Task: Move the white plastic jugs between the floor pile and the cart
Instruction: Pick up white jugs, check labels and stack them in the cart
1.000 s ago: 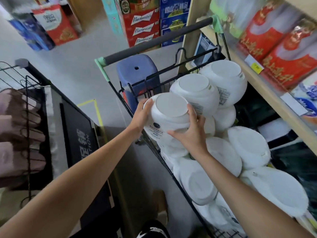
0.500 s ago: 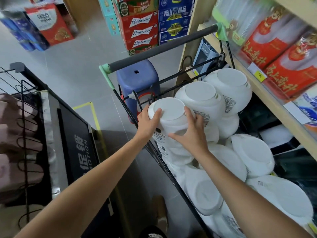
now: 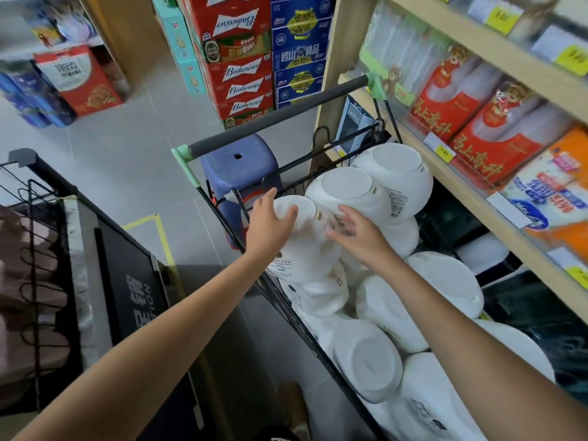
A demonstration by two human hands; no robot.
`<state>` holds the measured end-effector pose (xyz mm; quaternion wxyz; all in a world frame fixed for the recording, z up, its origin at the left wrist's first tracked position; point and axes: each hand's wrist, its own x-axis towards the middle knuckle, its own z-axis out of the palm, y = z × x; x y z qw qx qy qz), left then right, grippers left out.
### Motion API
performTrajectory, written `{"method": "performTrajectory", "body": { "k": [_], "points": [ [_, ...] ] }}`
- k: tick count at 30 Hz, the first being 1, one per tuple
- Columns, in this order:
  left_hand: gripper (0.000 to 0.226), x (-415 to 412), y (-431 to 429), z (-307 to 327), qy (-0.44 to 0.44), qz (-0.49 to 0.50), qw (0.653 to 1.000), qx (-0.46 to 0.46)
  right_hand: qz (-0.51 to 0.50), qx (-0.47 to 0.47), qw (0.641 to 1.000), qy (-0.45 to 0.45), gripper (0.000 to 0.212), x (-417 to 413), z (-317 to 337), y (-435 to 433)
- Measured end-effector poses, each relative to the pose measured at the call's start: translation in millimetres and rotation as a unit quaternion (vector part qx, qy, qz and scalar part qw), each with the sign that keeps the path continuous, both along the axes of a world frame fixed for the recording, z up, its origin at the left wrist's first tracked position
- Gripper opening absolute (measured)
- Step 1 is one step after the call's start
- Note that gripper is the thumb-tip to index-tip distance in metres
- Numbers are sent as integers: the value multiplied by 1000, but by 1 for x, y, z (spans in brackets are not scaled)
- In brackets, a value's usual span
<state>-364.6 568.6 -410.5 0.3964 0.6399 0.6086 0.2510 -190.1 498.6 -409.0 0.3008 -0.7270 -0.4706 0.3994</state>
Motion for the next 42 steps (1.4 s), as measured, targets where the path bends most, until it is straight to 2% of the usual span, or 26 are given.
{"method": "performTrajectory", "body": {
  "k": [5,9,11,13,17,23,25,30,34,42],
  "points": [
    [61,34,-6,38,-22,-50,998,30,-79,29,996,29,52,34,54,-15],
    [60,83,-18,84,-67,-140,987,30,-126,86,988,30,41,70,115,-51],
    [58,112,-31,114,-93,-189,977,33,-142,118,983,16,34,89,147,-78],
    [56,140,-49,148,-120,-243,961,50,-167,146,975,-17,36,110,180,-109],
    [52,191,-105,214,-159,-328,928,78,-223,191,954,-58,22,151,239,-188],
    [56,256,-235,285,-166,-425,881,123,-276,250,921,-113,25,185,306,-331],
    [55,272,-285,301,-178,-449,866,128,-298,264,909,-122,18,192,323,-383],
    [47,298,-420,317,-227,-479,835,151,-359,300,874,-131,17,200,339,-513],
    [42,316,-523,315,-270,-515,803,130,-416,299,849,-129,20,200,331,-612],
    [43,354,-695,302,-255,-610,746,83,-517,284,797,-129,17,196,312,-797]
  ]
}}
